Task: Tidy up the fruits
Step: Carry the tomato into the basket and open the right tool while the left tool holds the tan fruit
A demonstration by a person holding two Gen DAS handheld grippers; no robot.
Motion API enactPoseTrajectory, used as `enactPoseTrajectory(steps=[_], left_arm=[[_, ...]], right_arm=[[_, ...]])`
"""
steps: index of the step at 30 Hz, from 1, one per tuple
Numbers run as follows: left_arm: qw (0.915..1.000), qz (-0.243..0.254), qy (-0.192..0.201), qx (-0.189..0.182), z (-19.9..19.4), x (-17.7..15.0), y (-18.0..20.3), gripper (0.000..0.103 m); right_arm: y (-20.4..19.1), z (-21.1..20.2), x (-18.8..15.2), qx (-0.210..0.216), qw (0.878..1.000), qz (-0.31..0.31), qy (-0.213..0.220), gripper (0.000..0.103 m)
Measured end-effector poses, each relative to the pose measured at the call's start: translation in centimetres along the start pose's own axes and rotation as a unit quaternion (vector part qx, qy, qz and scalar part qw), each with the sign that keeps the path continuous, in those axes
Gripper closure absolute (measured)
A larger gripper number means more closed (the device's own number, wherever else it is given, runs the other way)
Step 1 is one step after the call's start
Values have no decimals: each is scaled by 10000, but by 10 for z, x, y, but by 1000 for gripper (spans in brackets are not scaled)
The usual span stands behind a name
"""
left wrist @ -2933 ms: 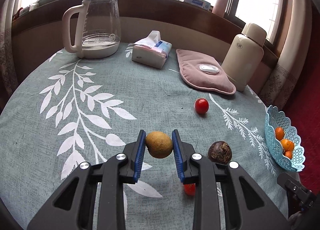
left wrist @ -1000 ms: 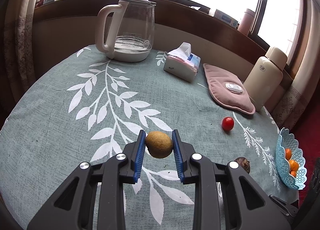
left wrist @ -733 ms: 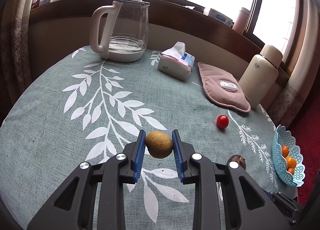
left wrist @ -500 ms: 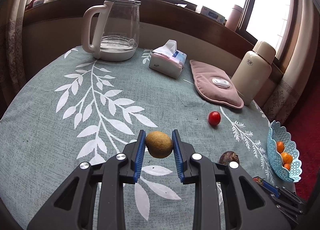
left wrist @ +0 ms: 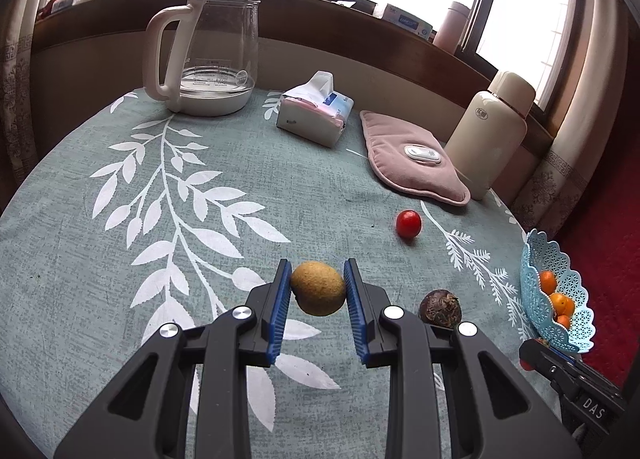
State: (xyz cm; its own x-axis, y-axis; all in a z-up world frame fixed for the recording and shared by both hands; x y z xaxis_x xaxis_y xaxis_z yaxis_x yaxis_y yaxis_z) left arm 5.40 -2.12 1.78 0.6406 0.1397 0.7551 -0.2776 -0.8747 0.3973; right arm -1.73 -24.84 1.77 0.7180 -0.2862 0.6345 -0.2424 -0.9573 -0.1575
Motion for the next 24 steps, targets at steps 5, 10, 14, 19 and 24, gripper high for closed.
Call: enactPoseTrajectory(steps=[5,10,14,19,24], left_arm=[[9999,54,-54,-66,2,-3,5,76],[9998,149,-83,-137,3,-5,12,76],[9996,203,-107,-188,4,-7,16,76],[9994,250,-134,-221,5,-8,18,76],[9993,256,-143,-222,5,-8,19,76]], right_arm=[[23,-8,5,-179,9996,198,88,77],[46,-15,12,-360,9982,426,224,77],[65,-18,19,-407,9967,640,303,77],[79,-23,26,-588,9943,794,403,77],[96,-23,29,-752,9918,923,466,77]])
Point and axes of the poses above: each gripper's, at about its wrist camera, not at the fingertips, and z roughly the way its jaws point, y to its right, x to its top, the point moved 5 cm from there along z, roughly the way its jaws point, and after that the axes turned 12 degrees about -x, right-handed, at the moved point
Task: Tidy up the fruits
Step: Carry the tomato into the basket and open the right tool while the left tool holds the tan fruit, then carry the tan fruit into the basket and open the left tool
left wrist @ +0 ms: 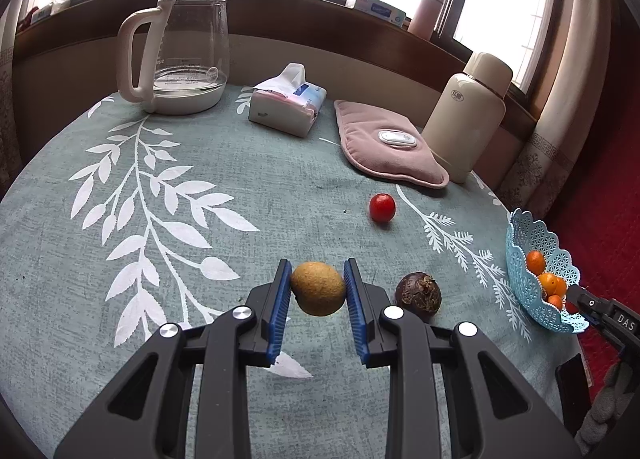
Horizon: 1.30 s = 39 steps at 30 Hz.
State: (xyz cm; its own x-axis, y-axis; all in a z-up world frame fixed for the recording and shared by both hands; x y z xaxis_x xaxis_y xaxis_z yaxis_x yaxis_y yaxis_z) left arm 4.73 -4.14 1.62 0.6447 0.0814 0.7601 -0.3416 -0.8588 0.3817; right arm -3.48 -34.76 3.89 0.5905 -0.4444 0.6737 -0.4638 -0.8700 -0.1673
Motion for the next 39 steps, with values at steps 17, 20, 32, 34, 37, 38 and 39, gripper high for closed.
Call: enactPoseTrajectory(steps=[17,20,32,34,37,38,39], left_arm=[[10000,27,-3,3,1,-1,1,76],[10000,51,-1,10,2,-1,1,76],[9998,146,-32,-108,-6,1,20,76],[9996,222,-19,-151,-8,3,30,76],[9991,335,-22,-277,-9,5,48,76],[9987,384,-27,-321,-9,5,54,76],[9984,436,-33,-372,-8,6,62,76]], right_arm=[[21,14,-7,-133,9994,302,-123,48],[23,10,-7,-113,9993,340,-91,48],[49,-12,0,-89,9976,632,276,36],[54,-15,2,-88,9973,656,317,34],[63,-18,4,-92,9969,684,372,31],[65,-19,5,-97,9968,687,391,31],[68,-20,6,-101,9967,691,414,31]])
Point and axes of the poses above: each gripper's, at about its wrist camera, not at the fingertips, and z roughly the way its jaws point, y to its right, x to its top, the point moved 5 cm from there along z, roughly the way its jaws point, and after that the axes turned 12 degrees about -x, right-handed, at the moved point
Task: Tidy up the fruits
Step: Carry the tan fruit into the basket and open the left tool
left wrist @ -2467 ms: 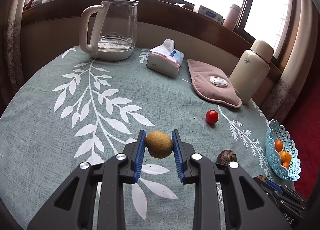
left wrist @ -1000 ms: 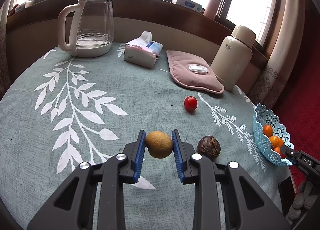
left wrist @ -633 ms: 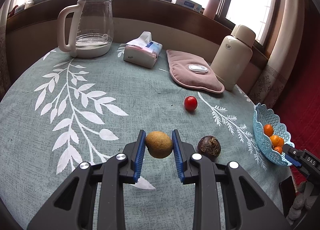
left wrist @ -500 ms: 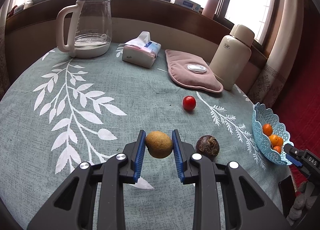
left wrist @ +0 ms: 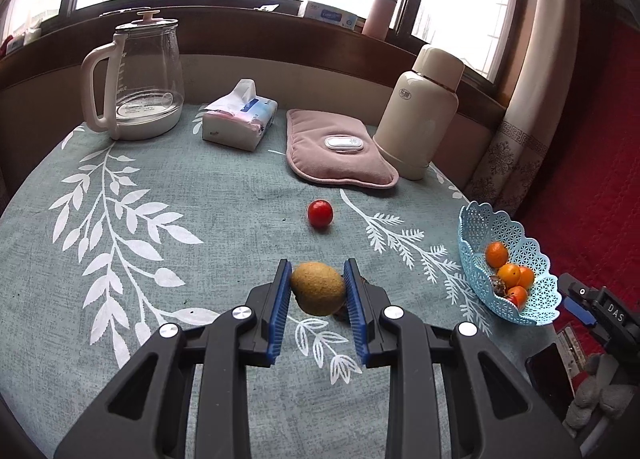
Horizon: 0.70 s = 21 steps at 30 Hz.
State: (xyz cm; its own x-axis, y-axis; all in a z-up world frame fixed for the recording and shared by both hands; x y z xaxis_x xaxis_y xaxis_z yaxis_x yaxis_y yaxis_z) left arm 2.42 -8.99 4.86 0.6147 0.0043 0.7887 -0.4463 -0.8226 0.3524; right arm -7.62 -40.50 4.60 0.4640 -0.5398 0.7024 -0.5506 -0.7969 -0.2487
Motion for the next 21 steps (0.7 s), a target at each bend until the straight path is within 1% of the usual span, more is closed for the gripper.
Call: enactPoseTrajectory(steps=[3,10,15,21], left_arm=[[9997,124,-46,-202,5,3,23,76],[9962,265,-311,-764,29,3,74,76],[9927,448,-442,-1025,48,4,106,76],[9877,536,-741,-1267,79,-1,135,76]], right_arm=[[9,-3,4,-23,10000,5,79,30],[21,-7,6,-20,9998,12,205,30],[32,-7,9,48,9996,181,196,30],[37,-8,12,109,9993,295,185,30]])
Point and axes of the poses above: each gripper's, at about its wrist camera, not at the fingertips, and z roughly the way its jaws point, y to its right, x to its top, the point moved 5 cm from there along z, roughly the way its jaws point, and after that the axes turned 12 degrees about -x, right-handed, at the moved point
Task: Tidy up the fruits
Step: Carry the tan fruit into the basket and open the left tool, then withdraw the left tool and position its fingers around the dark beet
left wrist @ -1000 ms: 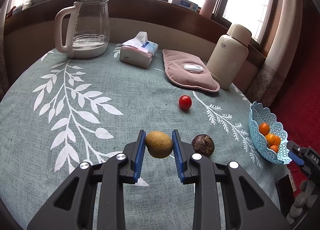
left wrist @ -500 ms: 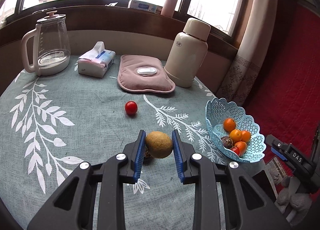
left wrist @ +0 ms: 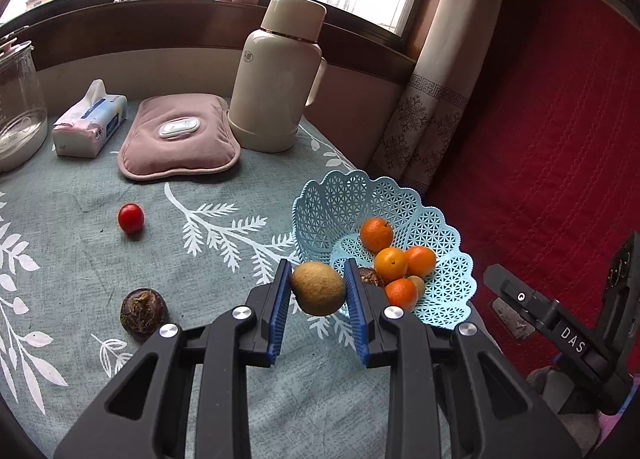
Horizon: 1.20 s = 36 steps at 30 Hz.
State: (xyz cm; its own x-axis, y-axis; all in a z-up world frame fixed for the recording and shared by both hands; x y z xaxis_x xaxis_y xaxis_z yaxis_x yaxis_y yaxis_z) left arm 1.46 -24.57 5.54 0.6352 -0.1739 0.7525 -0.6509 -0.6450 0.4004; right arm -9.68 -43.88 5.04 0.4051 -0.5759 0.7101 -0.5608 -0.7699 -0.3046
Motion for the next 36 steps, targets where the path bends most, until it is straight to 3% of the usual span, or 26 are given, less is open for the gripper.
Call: enactPoseTrajectory(steps=[14,15,17,24,30,32,36], left_arm=[[9985,385,-242,-299,43,3,29,74],[9985,369,-252,-325,44,3,28,73],[9986,343,-238,-327,43,1,26,50],[9994,169,-198,-244,37,-1,11,48],[9998,-23,-110,-132,30,1,-2,38],[9999,-71,-66,-101,27,2,-6,30],[9999,-116,-31,-27,23,1,-12,30]], right_arm=[[6,-1,2,3,9998,204,12,29],[7,0,2,-8,9998,218,2,29],[7,1,1,-30,9997,232,-10,29],[10,2,1,-65,9995,303,-6,24],[10,3,-1,-71,9995,300,-33,24],[10,3,-1,-64,9995,296,-39,24],[10,3,-1,-62,9995,296,-42,23]])
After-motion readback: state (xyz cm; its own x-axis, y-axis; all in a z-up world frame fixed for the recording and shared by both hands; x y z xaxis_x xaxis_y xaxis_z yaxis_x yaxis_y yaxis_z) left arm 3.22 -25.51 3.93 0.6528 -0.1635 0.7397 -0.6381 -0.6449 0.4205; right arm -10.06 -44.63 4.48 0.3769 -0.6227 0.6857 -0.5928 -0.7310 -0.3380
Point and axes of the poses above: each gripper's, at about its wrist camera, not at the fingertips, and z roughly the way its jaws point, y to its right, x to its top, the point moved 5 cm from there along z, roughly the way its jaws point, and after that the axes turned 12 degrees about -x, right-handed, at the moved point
